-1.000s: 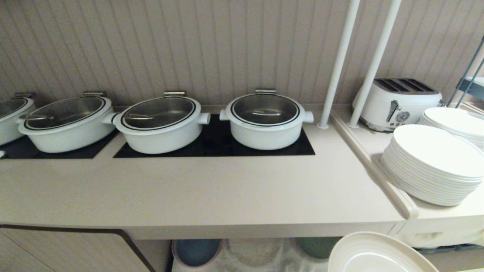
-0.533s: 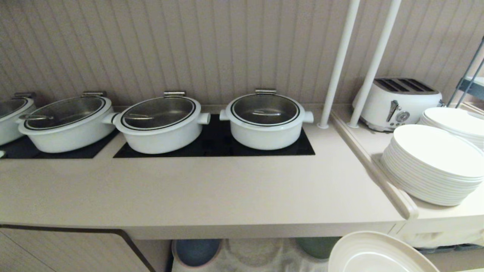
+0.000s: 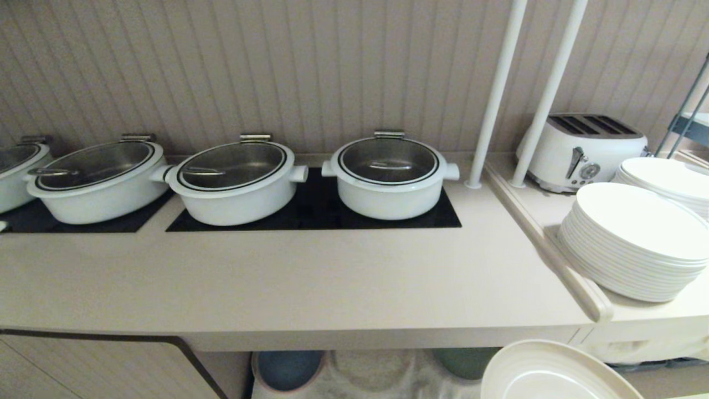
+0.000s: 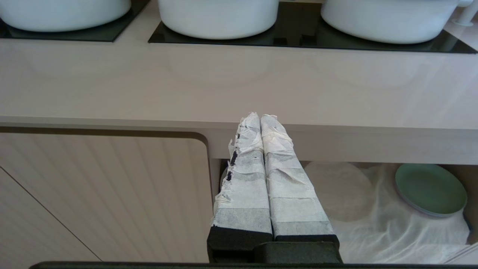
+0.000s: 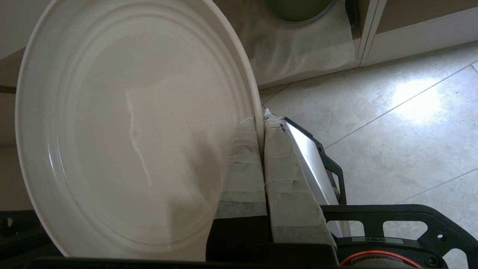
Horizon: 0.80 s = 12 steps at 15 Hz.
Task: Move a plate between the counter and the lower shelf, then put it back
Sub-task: Put the plate
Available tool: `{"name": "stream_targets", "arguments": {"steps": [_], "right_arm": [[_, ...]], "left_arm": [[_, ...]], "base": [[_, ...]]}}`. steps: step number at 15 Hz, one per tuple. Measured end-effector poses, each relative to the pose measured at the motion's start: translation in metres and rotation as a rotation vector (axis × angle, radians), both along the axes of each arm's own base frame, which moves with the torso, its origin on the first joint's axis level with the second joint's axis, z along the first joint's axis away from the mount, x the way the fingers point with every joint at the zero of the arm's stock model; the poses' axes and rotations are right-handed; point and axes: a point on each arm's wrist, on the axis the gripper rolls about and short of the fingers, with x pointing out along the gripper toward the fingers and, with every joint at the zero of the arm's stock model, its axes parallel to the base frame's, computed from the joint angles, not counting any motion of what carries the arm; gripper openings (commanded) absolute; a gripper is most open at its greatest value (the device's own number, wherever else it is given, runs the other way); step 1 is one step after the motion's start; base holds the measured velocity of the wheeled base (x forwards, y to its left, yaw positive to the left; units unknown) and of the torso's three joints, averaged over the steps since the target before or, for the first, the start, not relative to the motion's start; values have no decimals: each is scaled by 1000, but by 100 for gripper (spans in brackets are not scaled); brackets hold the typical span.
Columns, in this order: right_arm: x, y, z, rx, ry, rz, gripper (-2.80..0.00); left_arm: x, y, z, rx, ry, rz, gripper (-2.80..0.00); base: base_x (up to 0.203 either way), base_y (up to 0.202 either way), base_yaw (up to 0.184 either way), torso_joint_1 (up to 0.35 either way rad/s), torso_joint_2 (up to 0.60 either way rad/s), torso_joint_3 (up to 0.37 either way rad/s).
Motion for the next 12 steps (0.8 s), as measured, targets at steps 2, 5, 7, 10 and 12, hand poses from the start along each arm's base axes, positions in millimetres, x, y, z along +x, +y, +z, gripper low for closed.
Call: {"name": "stream_targets", "arguments": {"steps": [2,5,7,10,12], "right_arm": [[0,0,0,0,-1,-2,-280],[0,0,0,0,-1,-5,-280],[0,0,0,0,-2,-7,-280],[0,0,0,0,-3,-8,-280],[0,0,0,0,-2,-9,-280]], "left_arm": [[0,0,0,1,0,-1,-280],[0,0,0,1,0,0,-280],[0,0,0,0,0,0,-280],[0,0,0,1,0,-1,-280],[0,0,0,0,0,0,-280]], "base": [[0,0,0,0,0,0],[0,0,0,0,0,0],[0,0,0,0,0,0],[0,0,0,0,0,0],[0,0,0,0,0,0]]}}
